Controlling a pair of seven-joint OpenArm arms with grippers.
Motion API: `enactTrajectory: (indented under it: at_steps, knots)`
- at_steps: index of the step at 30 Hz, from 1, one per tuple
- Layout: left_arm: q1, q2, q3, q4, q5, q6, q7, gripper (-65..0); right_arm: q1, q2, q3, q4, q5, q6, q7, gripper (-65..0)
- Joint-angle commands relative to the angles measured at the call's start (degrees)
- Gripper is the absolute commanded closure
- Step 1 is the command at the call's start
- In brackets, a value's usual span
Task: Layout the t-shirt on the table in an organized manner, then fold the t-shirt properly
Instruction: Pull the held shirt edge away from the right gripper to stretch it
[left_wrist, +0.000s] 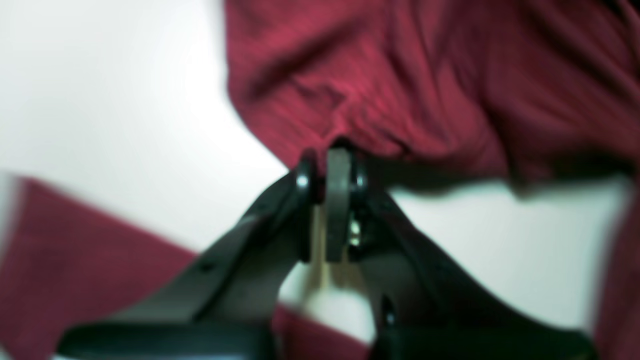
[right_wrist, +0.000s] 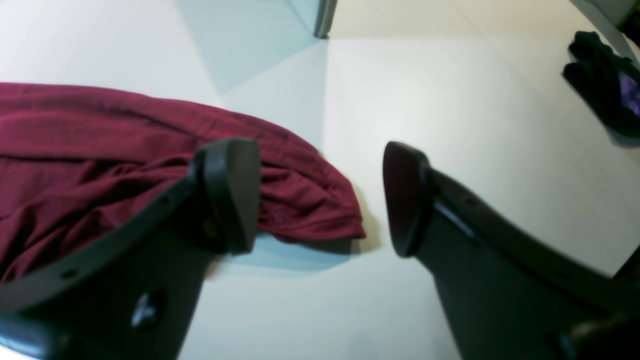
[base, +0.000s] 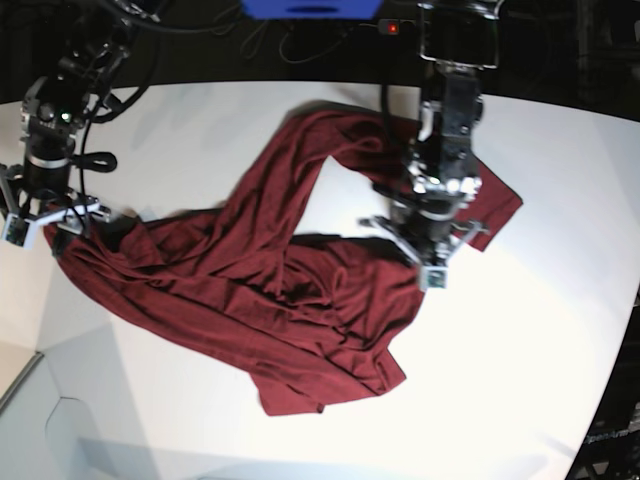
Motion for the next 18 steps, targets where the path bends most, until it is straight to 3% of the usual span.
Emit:
enactTrajectory:
  at_steps: [1,18]
  knots:
    - [-1.3,-0.6,-0.8,1.6,-0.2,0.0,-1.2,-0.1,0.5,0.4,0.0,0.8,0.4,-0.4,1.5,-39.2]
    - [-5.1,-11.1,-19.1,3.6,-0.3,-0.2,-1.7,-0.1,0.1,0.2,-1.6,0.8,0.4,-0.4,1.5,-39.1]
